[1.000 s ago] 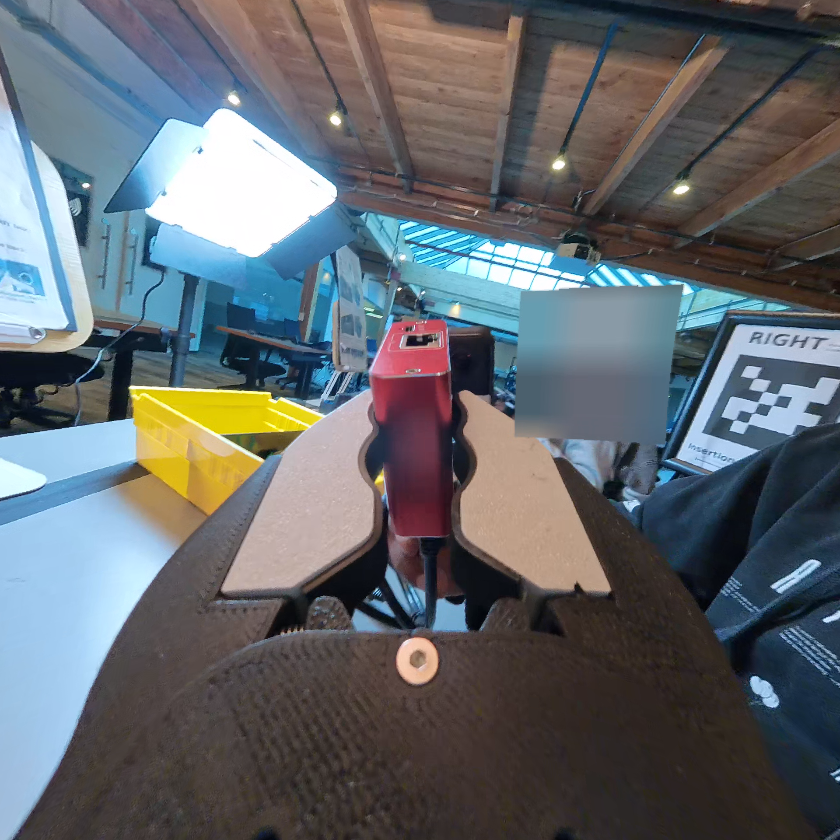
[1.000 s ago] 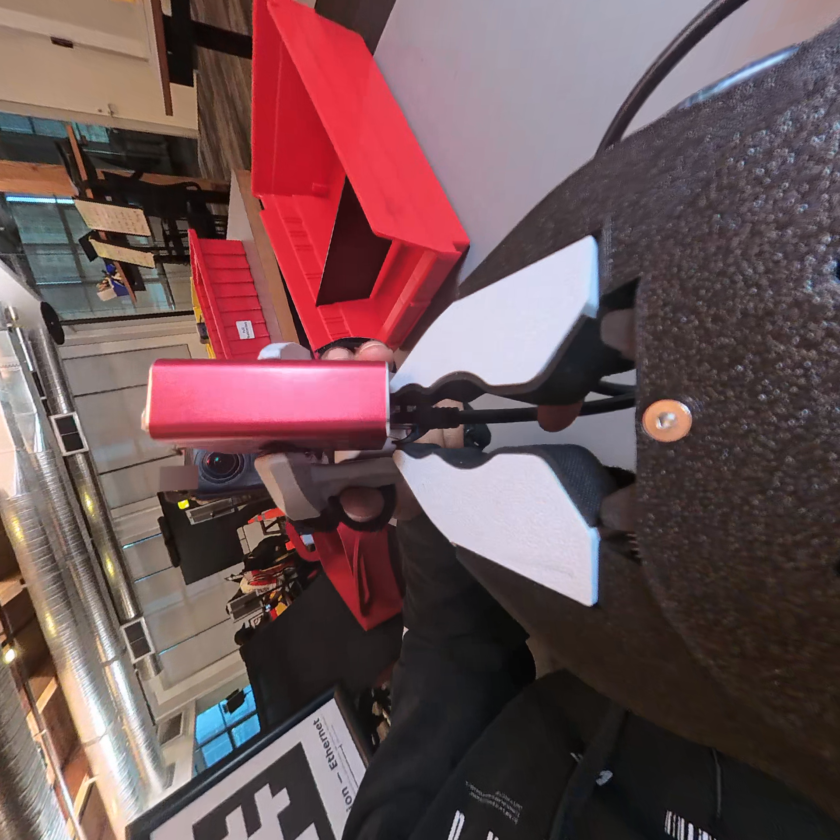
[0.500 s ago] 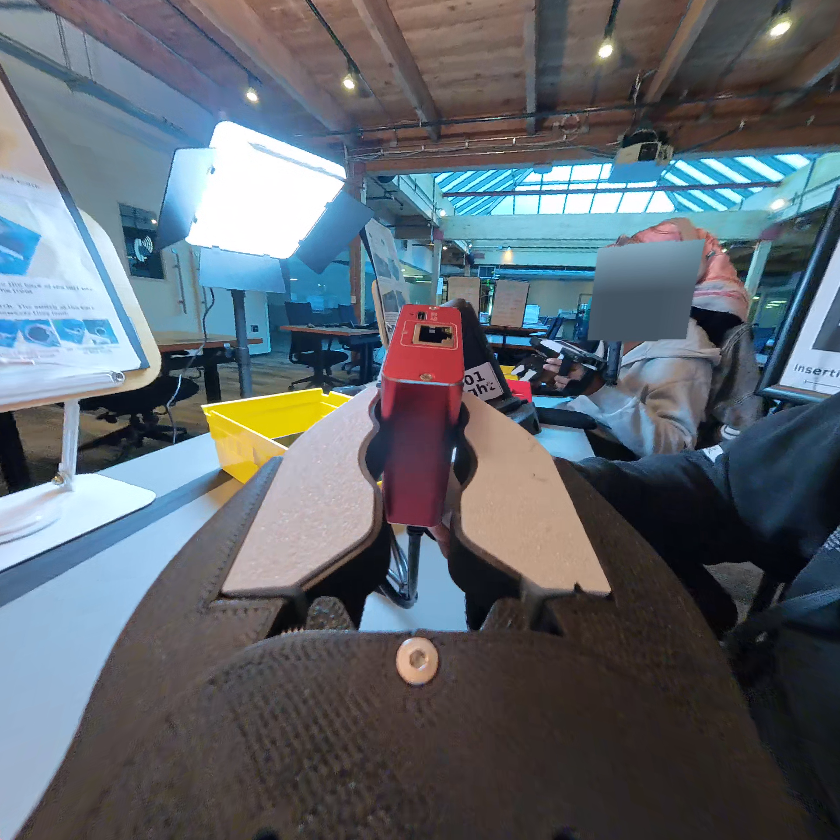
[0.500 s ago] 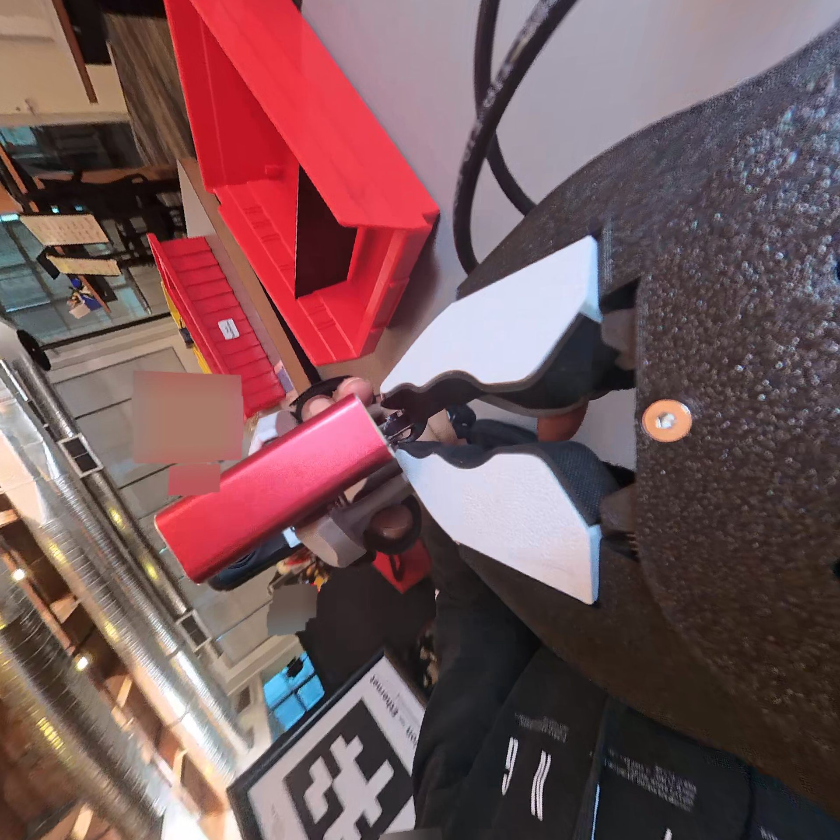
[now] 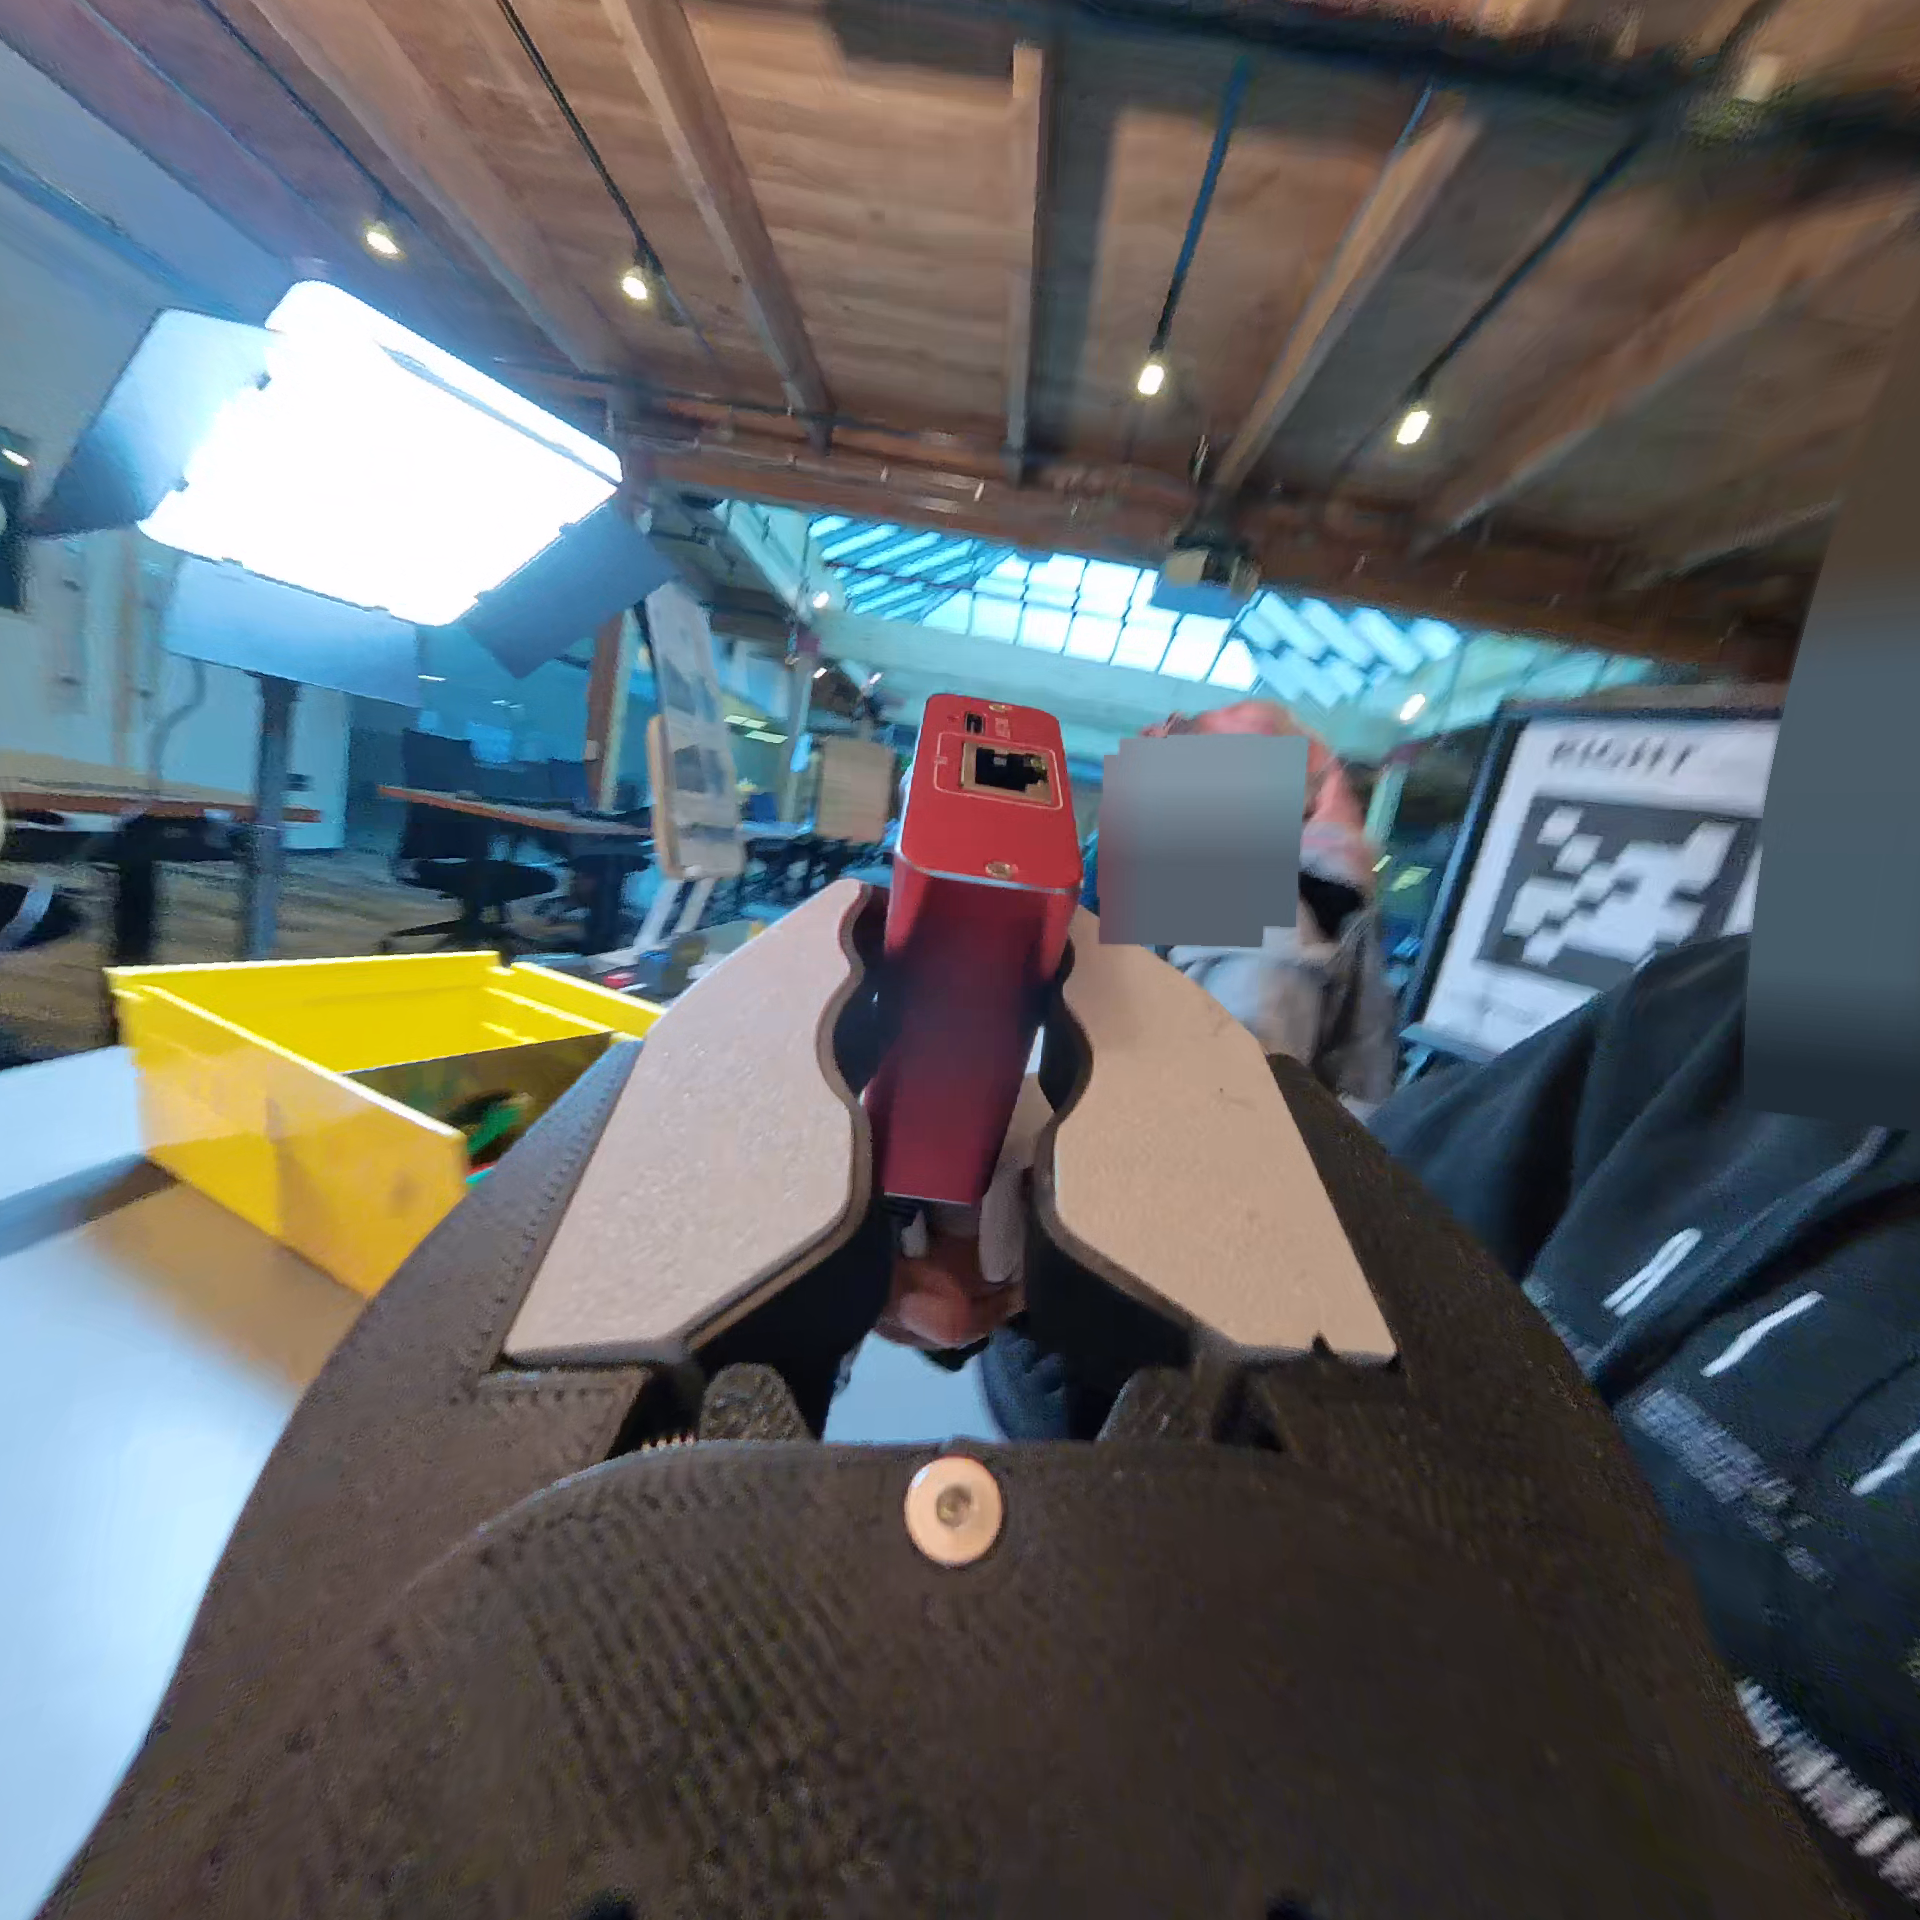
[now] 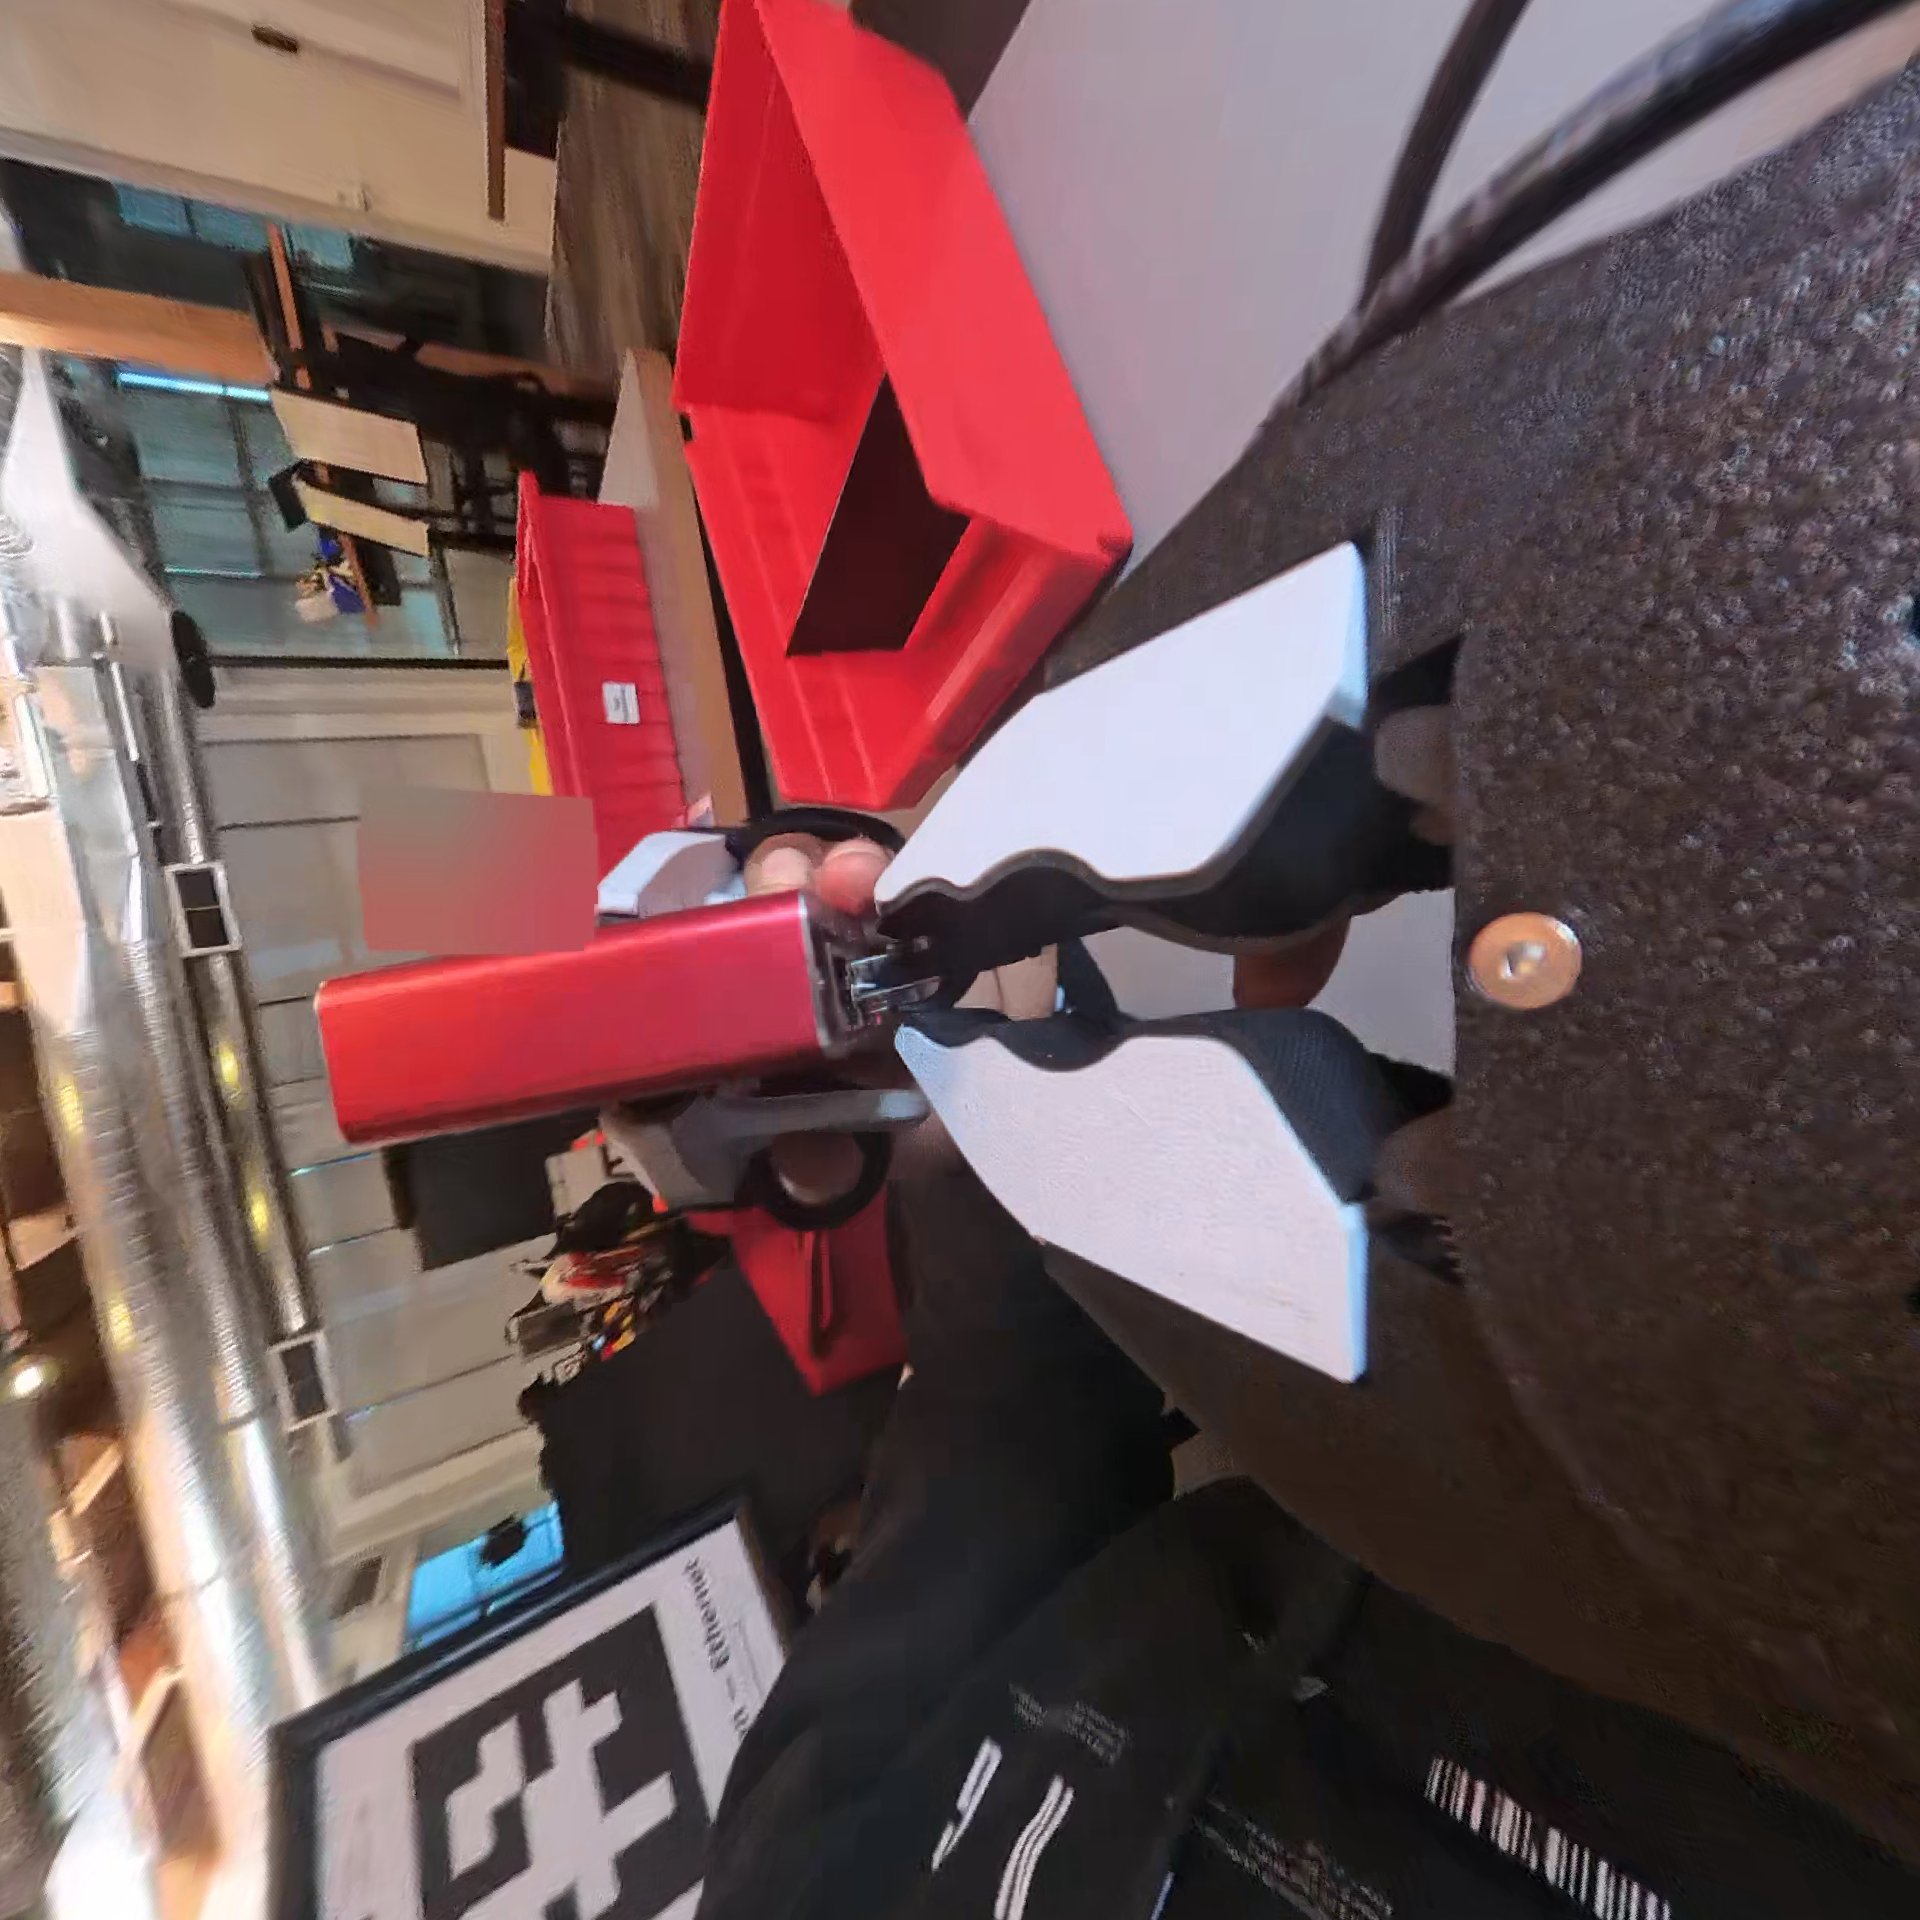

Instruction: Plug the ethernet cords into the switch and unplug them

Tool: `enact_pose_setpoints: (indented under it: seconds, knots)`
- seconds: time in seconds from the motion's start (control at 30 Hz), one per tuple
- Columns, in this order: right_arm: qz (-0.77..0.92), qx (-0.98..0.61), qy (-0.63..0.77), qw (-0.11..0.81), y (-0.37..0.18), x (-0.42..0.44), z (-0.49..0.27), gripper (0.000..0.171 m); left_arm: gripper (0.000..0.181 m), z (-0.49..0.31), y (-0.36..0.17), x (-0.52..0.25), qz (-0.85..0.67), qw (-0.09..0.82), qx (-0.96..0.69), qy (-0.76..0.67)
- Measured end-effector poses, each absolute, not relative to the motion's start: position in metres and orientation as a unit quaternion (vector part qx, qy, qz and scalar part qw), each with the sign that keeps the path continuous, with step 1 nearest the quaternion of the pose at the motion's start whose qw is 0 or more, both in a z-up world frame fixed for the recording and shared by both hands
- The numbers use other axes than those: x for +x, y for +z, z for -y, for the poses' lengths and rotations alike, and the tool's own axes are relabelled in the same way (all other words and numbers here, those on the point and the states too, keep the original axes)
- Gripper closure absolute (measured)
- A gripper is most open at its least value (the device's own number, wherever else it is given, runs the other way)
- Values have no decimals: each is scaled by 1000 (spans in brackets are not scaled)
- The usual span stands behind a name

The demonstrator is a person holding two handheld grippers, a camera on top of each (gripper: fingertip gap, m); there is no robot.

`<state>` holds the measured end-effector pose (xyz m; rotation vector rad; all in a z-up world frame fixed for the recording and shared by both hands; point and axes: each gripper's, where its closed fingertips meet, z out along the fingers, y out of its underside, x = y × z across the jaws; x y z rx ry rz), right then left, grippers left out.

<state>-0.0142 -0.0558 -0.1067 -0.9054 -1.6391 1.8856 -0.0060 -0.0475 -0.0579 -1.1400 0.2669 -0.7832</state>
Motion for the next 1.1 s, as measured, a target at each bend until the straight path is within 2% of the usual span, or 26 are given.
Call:
enact_pose_setpoints:
  seconds: [0.07,0.17,0.23,0.27,0.3,0.33,0.37,0.43,0.57,0.73,0.87,1.1]
  knots:
    - [588,-343,698,221,-106,-15,56,157,153,47,-57,-8,-117,762,-520,-367]
    - [574,-349,720,174,-107,-9,60,157,154,52,-58,9,-189,769,-546,-273]
    - [596,-361,689,200,-116,-11,56,154,154,59,-51,13,-197,770,-522,-308]
    - [602,-390,656,236,-132,-21,39,158,154,86,-29,25,-224,760,-454,-408]
    - [571,-401,690,192,-134,-18,34,158,154,103,-14,38,-259,760,-428,-416]
    - [566,-369,712,188,-122,-7,44,159,154,98,-13,41,-279,787,-456,-307]
    - [623,-320,668,251,-115,2,62,157,154,85,-15,26,-256,809,-479,-225]
    - [644,-266,641,323,-81,11,77,158,154,70,-26,-12,-181,786,-504,-309]
    - [632,-307,637,318,-56,17,35,158,155,55,-43,-67,-79,790,-518,-317]
    - [601,-339,659,299,-37,28,-5,157,155,26,-84,-80,-49,754,-598,-269]
    - [587,-379,652,293,-29,32,-40,157,154,12,-109,-77,-37,724,-627,-286]
    - [609,-462,516,386,-23,30,-128,157,155,7,-116,-80,-26,717,-637,-283]
